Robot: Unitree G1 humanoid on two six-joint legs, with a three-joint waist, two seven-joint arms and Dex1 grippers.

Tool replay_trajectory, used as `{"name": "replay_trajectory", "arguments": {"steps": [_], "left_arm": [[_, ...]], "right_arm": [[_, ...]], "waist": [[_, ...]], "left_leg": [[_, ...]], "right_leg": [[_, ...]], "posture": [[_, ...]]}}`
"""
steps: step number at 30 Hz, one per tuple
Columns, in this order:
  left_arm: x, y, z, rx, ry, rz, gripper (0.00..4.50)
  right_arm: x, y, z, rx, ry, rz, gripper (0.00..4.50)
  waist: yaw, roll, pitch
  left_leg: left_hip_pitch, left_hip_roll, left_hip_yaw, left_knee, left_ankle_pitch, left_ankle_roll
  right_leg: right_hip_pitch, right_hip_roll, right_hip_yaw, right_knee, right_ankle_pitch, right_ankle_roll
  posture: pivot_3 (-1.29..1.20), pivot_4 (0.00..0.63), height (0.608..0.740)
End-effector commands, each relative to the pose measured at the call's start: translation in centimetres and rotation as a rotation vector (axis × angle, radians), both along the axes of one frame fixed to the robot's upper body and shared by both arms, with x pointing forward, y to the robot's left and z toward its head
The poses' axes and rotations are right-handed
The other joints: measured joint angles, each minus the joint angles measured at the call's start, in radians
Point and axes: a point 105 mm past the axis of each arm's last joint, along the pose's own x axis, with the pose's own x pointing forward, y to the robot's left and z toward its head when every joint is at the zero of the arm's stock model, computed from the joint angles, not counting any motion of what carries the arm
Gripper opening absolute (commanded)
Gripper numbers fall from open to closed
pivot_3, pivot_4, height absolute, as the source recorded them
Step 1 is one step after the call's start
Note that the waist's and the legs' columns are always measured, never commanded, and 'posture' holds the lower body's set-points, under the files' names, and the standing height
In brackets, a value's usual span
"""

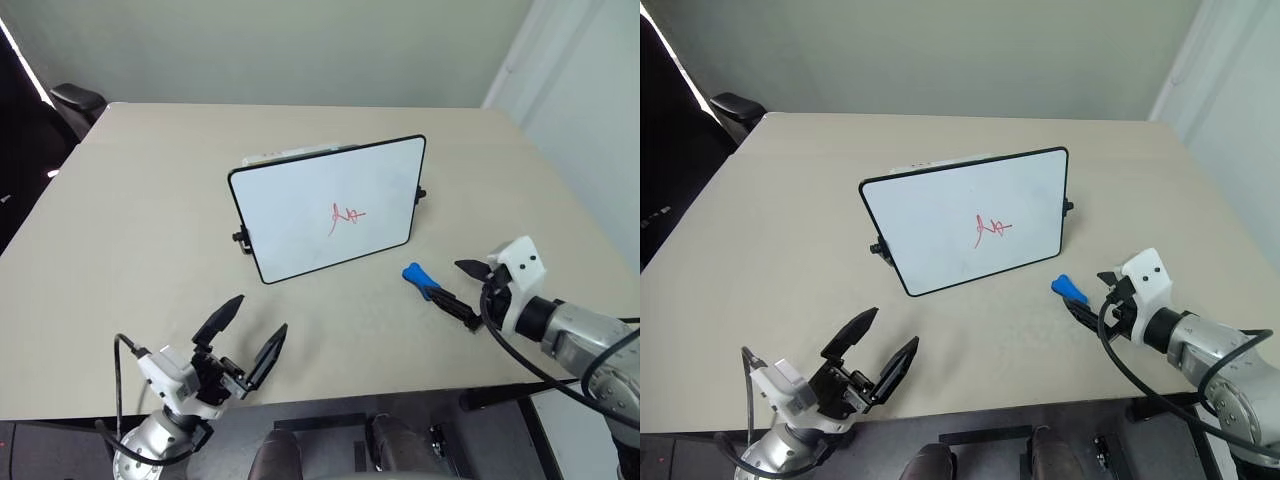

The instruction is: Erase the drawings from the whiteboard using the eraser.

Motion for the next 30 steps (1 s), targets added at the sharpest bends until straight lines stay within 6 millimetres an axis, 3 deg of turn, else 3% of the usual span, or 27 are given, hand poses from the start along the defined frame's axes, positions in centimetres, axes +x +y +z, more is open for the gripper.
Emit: {"name": "replay_trajectory", "arguments": {"steps": [1, 10, 26, 30], "left_arm": [[0.1, 0.9, 0.5, -0.005, -0.025, 0.016, 4.50], [-0.2, 0.4, 0.5, -0.013, -0.024, -0.007, 4.50], [-0.7, -0.6, 0.5, -0.024, -0.023, -0.031, 4.50], [-0.6, -0.4, 0.7, -0.032, -0.027, -0.027, 4.50]], "right_arm": [[1.1, 0.0, 0.0, -0.033, -0.009, 0.027, 4.37], [3.6, -0.3, -2.4, -0.090, 0.068, 0.028, 4.37], [4.4, 0.7, -4.4, -0.169, 0.128, 0.036, 4.37], [4.7, 0.5, -4.9, -0.203, 0.151, 0.018, 3.50]], "waist": [[0.000, 0.000, 0.000], [0.002, 0.000, 0.000], [0.003, 0.000, 0.000], [0.003, 0.000, 0.000]], "left_leg": [[0.000, 0.000, 0.000, 0.000, 0.000, 0.000], [0.003, 0.000, 0.000, 0.000, -0.001, 0.000], [0.005, 0.000, 0.000, 0.000, -0.001, 0.000], [0.005, 0.000, 0.000, 0.000, -0.001, 0.000]], "right_leg": [[0.000, 0.000, 0.000, 0.000, 0.000, 0.000], [-0.001, -0.001, 0.000, 0.000, -0.001, 0.001], [0.001, -0.001, 0.000, 0.000, -0.001, 0.001], [0.001, -0.001, 0.000, 0.000, -0.001, 0.001]], "posture": [[0.00, 0.150, 0.740], [0.00, 0.150, 0.740], [0.00, 0.150, 0.740], [0.00, 0.150, 0.740]]}}
